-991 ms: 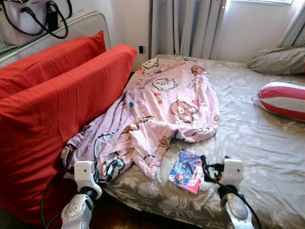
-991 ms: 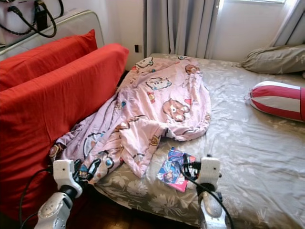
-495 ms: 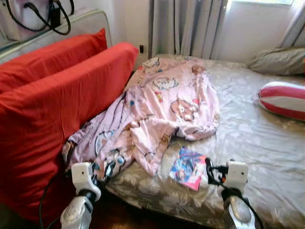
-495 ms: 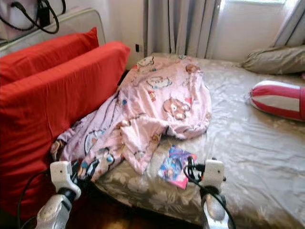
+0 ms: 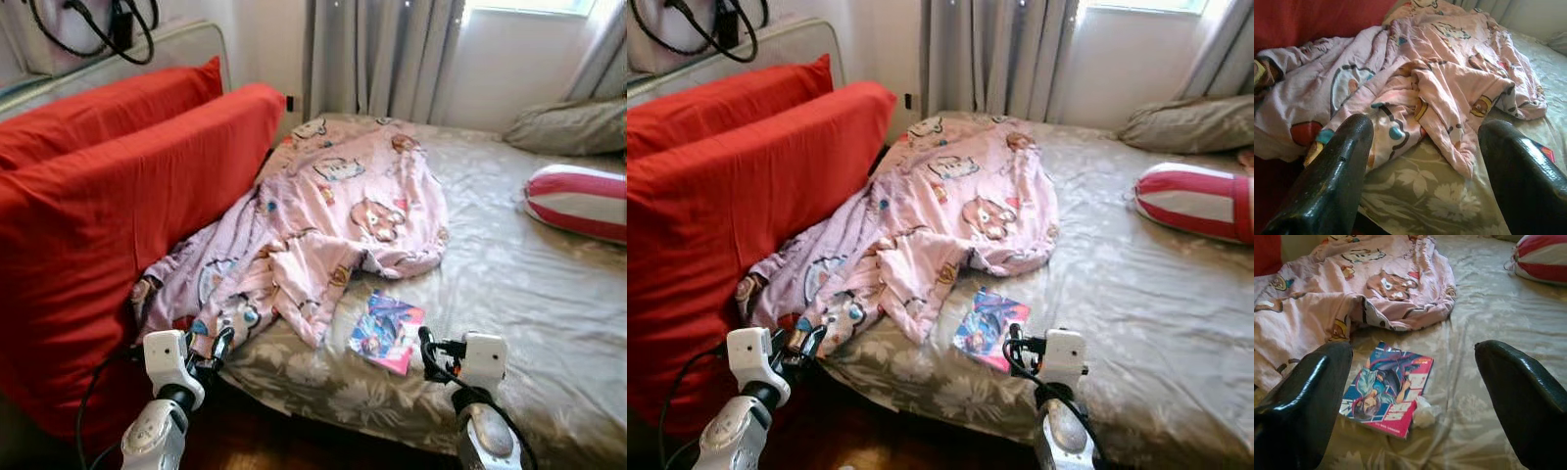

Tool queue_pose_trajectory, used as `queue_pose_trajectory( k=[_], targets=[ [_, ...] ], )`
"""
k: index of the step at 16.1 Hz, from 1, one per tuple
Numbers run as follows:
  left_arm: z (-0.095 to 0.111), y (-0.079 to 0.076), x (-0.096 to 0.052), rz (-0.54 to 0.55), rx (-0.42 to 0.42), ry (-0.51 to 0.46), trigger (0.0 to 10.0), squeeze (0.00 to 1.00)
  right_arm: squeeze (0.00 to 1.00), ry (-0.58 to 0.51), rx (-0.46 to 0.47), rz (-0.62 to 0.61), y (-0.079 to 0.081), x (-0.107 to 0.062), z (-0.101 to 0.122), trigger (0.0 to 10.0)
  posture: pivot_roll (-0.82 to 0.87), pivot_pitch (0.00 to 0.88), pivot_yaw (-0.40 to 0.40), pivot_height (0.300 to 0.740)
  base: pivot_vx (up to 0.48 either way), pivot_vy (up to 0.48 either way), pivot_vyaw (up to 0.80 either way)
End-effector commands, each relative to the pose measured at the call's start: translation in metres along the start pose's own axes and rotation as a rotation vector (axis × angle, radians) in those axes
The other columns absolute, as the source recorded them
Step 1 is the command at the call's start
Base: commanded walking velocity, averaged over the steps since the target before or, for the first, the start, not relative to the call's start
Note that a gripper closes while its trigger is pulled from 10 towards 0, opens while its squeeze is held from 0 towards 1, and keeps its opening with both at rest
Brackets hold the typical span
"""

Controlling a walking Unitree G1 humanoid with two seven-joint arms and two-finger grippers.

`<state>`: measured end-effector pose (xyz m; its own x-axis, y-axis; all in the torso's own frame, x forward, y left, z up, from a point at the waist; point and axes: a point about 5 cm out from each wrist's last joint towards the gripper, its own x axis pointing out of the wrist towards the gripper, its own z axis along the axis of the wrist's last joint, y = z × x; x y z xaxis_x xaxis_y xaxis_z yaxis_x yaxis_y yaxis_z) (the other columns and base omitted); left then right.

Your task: Clean up the room

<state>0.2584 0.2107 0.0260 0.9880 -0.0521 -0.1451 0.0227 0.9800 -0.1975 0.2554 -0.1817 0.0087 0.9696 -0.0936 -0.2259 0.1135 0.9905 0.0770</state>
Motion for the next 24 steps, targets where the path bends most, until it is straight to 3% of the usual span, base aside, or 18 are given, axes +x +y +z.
queue_pose_trajectory(
  k=[1, 10, 13, 24],
  targets=[
    [0.003, -0.001, 0.001, -0.002, 0.002, -0.006, 10.0, 0.0, 0.0, 0.001, 0.009, 0.0, 0.002, 0.004, 0.004, 10.0, 0.01, 0.0, -0.027, 0.671, 0.0, 0.0, 0.0],
    [0.0, -0.009, 0.003, -0.015, -0.005, 0.01, 10.0, 0.0, 0.0, -0.004, 0.007, 0.04, 0.007, 0.006, 0.007, 10.0, 0.0, 0.012, -0.031, 0.658, 0.0, 0.0, 0.0],
    [0.002, -0.008, 0.003, -0.011, -0.003, 0.007, 10.0, 0.0, 0.0, 0.001, 0.022, 0.071, 0.012, 0.006, 0.006, 10.0, 0.0, 0.011, -0.033, 0.633, 0.0, 0.0, 0.0],
    [0.0, -0.013, 0.001, -0.036, 0.011, 0.003, 10.0, 0.0, 0.0, 0.014, 0.039, 0.118, 0.018, 0.001, -0.001, 10.0, 0.0, 0.0, -0.031, 0.633, 0.0, 0.0, 0.0]
  ],
)
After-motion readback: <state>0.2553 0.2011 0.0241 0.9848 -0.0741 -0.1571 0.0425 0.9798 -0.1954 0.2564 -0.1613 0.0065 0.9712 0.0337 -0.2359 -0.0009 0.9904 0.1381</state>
